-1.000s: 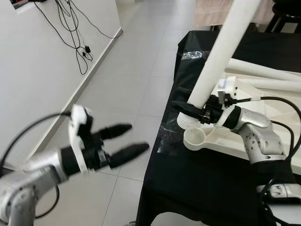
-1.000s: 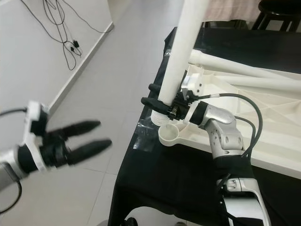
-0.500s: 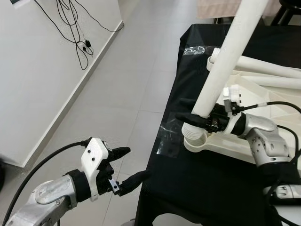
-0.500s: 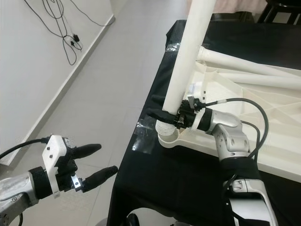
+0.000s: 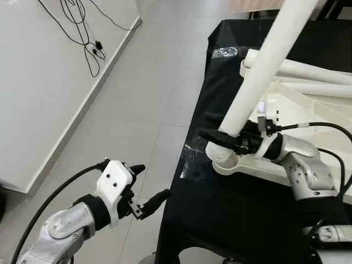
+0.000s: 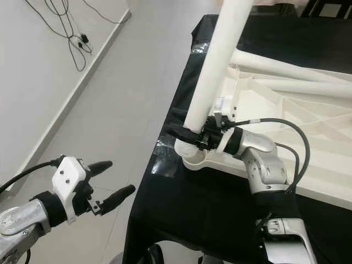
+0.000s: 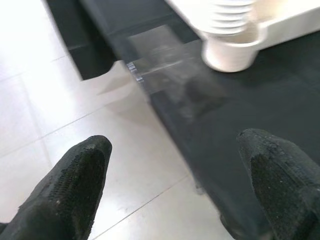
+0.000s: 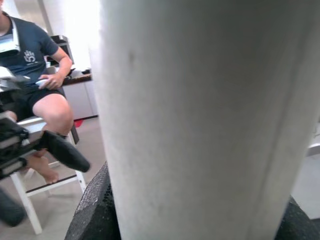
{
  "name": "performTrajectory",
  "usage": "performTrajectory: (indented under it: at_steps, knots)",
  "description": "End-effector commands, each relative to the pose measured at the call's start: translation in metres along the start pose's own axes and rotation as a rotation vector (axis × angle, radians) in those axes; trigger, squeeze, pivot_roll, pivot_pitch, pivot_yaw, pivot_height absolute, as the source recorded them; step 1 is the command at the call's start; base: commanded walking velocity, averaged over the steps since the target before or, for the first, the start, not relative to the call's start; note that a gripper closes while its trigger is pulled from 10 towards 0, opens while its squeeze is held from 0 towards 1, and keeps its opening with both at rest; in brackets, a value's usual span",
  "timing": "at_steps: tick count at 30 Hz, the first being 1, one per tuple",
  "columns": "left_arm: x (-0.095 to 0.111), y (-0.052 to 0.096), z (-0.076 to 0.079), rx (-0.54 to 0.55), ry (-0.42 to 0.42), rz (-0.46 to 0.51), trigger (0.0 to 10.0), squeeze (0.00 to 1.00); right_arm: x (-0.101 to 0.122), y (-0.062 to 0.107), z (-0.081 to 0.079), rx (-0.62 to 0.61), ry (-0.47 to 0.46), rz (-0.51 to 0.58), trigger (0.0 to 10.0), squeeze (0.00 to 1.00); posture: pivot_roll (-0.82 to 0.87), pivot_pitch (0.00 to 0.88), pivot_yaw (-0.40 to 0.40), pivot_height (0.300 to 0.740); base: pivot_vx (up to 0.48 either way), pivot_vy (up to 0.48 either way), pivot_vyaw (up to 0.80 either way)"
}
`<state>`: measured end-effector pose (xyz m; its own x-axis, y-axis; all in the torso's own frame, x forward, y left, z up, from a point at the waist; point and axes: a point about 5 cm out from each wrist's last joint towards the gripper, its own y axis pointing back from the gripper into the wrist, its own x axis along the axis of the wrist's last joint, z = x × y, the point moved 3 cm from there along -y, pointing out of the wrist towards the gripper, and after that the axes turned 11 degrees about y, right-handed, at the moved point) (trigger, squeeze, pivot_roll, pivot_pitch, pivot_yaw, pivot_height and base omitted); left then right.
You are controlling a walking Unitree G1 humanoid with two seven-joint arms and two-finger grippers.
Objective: Building children table
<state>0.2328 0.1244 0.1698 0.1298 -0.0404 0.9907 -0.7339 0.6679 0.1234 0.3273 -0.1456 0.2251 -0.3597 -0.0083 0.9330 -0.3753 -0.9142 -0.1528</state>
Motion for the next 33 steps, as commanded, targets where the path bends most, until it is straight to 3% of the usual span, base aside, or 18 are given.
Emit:
performTrajectory:
  at_steps: [1, 7, 16, 20, 26, 28, 33]
  knots:
    - [-0.005, 0.000, -0.007, 0.060, 0.011, 0.000, 10.0, 0.00, -0.007, 0.002, -0.004, 0.008, -0.029, -0.013, 10.0, 0.00, 0.04, 0.236, 0.106, 0.740, 0.000, 0.000, 0.00]
    - [-0.003, -0.003, -0.016, 0.130, 0.005, 0.024, 10.0, 0.00, -0.014, 0.011, 0.007, -0.060, -0.043, -0.053, 10.0, 0.00, 0.02, 0.233, 0.085, 0.740, 0.000, 0.000, 0.00]
    - [0.000, -0.005, -0.027, 0.210, 0.010, 0.051, 10.0, 0.00, 0.002, -0.007, 0.014, -0.114, -0.001, -0.034, 10.0, 0.00, 0.00, 0.239, 0.088, 0.740, 0.000, 0.000, 0.00]
    - [0.006, -0.006, -0.032, 0.241, 0.053, 0.093, 10.0, 0.00, 0.013, -0.020, 0.006, -0.078, 0.012, 0.002, 10.0, 0.00, 0.01, 0.236, 0.086, 0.740, 0.000, 0.000, 0.00]
    - [0.001, -0.007, -0.034, 0.267, 0.072, 0.079, 10.0, 0.00, 0.014, -0.028, 0.001, -0.088, -0.006, -0.003, 10.0, 0.00, 0.01, 0.225, 0.090, 0.740, 0.000, 0.000, 0.00]
    - [0.001, -0.007, -0.034, 0.269, 0.065, 0.078, 10.0, 0.00, 0.013, -0.029, 0.000, -0.090, -0.006, -0.006, 10.0, 0.00, 0.01, 0.225, 0.090, 0.740, 0.000, 0.000, 0.00]
    - [-0.001, -0.008, -0.035, 0.276, 0.064, 0.075, 10.0, 0.00, 0.016, -0.025, -0.020, -0.070, -0.066, 0.040, 10.0, 0.00, 0.02, 0.208, 0.101, 0.740, 0.000, 0.374, -0.80]
